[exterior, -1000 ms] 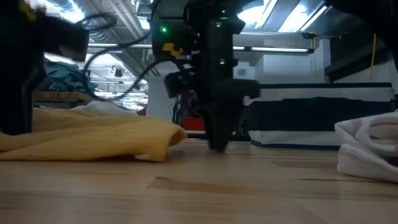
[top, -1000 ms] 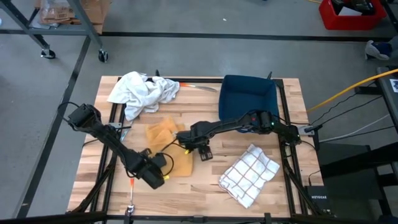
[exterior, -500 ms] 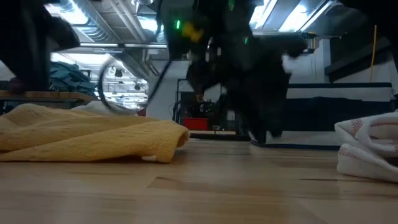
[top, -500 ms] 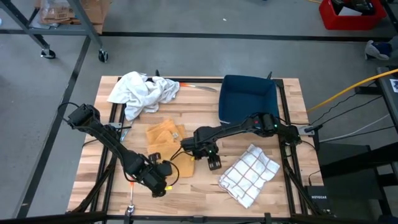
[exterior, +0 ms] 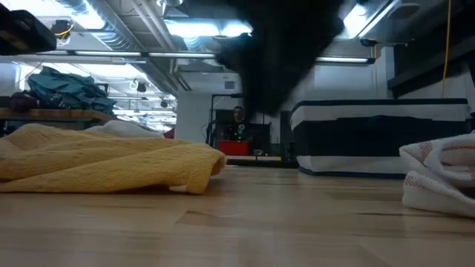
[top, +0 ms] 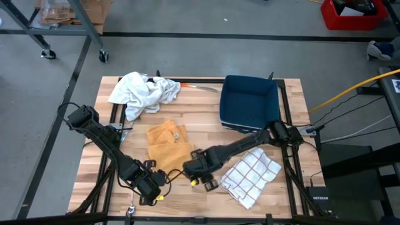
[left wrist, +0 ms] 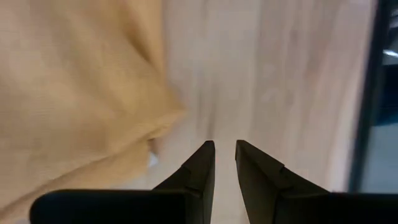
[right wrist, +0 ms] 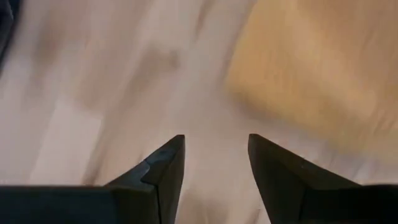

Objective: Fold towel
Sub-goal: Fold the yellow towel

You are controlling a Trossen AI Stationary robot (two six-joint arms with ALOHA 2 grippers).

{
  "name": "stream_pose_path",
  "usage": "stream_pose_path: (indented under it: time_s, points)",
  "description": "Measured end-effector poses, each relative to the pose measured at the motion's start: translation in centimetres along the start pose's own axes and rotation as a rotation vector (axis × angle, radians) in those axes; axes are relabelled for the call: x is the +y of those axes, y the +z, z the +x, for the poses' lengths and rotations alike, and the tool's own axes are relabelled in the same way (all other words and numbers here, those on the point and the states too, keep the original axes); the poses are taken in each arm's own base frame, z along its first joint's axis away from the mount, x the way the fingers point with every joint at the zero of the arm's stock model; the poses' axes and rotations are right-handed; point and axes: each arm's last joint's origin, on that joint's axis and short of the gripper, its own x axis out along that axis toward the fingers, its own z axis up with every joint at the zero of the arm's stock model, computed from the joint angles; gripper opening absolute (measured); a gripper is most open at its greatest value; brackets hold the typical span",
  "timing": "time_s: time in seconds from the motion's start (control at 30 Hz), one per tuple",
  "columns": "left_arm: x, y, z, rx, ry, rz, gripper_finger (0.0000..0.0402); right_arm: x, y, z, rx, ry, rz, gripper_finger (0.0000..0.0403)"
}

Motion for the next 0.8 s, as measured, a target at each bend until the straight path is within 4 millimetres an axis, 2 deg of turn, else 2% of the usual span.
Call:
stream_pose_path:
  time_s: [0.13,0.23,0.43,0.6,0.8]
  points:
    - [0.2,-0.6,0.7,-0.046,0.081,0.021,0.0058,1.1,1.6,0.0,-0.152,-0.105,-0.103,0.0182]
    - [0.2,-0.9,1.4,-0.045,0.113,0.056,0.0059,1.4,2.1,-0.1,-0.196,-0.145,-0.137,0.0182]
    - [0.2,-1.0,3.2,-0.038,0.18,0.071,0.0059,1.1,1.9,1.4,-0.166,-0.144,-0.138,0.0182]
    - [0.4,-0.9,3.9,-0.024,0.199,0.06,0.0059,1.0,1.7,2.9,-0.128,-0.146,-0.153,0.0182]
    - [1.0,-0.7,3.9,-0.011,0.22,-0.018,0.0059,1.0,1.7,3.0,-0.133,-0.147,-0.153,0.0182]
